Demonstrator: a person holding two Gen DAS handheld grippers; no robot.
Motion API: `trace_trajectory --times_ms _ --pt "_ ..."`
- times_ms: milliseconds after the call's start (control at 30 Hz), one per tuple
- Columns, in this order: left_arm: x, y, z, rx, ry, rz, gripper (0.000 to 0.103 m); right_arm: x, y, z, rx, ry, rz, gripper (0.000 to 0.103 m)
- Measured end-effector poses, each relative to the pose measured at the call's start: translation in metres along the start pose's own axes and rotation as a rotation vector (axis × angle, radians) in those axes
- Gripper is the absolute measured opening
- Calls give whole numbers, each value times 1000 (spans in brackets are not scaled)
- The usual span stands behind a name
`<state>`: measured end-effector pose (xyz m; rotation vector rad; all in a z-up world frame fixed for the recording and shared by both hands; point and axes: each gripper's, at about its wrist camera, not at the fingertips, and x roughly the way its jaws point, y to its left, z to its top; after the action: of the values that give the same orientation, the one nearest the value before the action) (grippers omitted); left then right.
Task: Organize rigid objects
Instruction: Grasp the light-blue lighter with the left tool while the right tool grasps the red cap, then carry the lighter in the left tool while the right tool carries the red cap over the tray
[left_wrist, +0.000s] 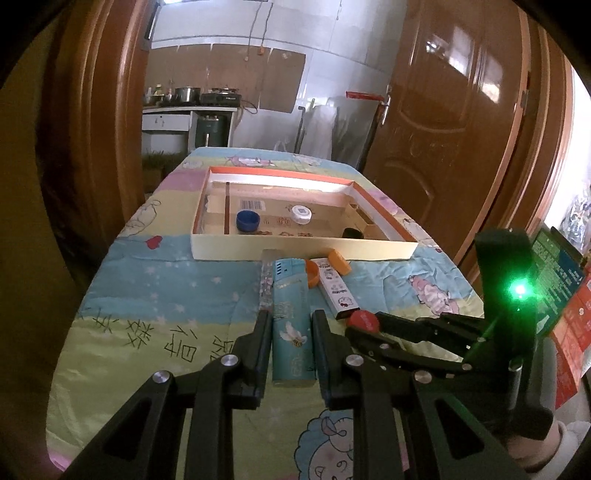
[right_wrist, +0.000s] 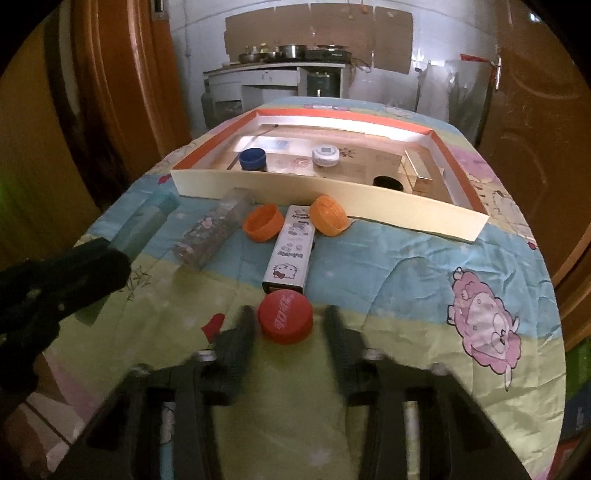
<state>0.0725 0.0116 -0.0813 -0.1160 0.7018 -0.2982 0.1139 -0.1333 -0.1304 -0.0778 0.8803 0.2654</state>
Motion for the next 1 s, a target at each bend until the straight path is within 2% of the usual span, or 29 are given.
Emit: trace_trajectory --times_ms 233,533,1000 --pt "-3 0 0 -3 -4 4 22 -6 -4 -1 18 -1 21 31" --pt "-11 -2 15 11 -34 9 22 -30 -6 9 16 -55 26 30" --pt "-3 -5 68 48 -58 3 22 -72 -22 63 -27 -169 -2 30"
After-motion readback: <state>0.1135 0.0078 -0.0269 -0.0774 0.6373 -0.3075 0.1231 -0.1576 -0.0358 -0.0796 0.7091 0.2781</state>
